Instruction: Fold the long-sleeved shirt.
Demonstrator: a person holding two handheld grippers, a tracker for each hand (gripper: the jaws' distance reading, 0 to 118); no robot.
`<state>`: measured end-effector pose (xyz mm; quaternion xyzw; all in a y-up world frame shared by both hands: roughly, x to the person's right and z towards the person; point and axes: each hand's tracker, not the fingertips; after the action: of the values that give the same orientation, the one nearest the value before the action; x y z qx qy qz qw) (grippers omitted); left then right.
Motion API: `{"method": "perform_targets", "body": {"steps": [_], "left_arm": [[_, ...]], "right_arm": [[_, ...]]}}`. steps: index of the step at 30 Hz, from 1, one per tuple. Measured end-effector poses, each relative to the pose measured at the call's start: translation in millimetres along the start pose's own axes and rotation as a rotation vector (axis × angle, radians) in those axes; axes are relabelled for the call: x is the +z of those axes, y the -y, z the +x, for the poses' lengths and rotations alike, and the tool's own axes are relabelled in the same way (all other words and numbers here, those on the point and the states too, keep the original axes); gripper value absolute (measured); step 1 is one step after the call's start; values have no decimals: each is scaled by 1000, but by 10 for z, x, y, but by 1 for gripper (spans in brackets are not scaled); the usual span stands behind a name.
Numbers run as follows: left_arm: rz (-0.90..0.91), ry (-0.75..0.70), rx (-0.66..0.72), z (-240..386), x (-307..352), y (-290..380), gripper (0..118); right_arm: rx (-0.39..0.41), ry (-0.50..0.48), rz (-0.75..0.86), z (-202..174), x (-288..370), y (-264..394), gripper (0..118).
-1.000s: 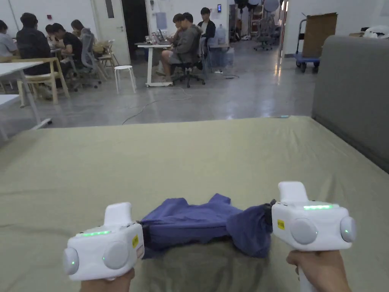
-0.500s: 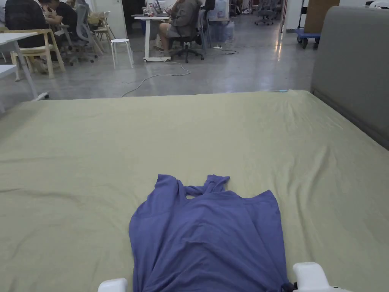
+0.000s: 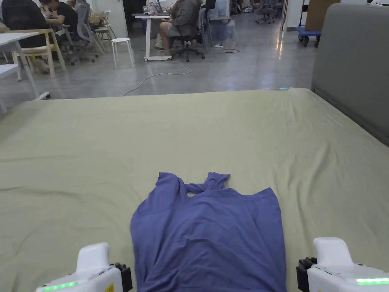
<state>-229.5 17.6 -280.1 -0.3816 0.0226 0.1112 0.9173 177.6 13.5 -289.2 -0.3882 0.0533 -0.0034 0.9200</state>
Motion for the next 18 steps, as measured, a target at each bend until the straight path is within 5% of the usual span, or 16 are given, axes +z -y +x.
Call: {"method": "perform_targets", "body": {"steps": [5, 6, 7, 8, 18], "left_arm": [[64, 9, -36, 24, -328, -760, 6], [70, 4, -39, 55, -497, -922, 33], [79, 13, -44, 27, -700, -1091, 83], [62, 2, -49, 11, -893, -1233, 107], [-226, -184, -218, -3, -2603, -1522, 105]], "right_arm": [[8, -10, -27, -59, -123, -42, 0], [4, -13, -30, -62, -148, -43, 0], [-5, -17, -35, -57, -176, -32, 0], [-15, -24, -43, -52, -201, -21, 0], [-48, -7, -133, 41, -398, -22, 0]]}}
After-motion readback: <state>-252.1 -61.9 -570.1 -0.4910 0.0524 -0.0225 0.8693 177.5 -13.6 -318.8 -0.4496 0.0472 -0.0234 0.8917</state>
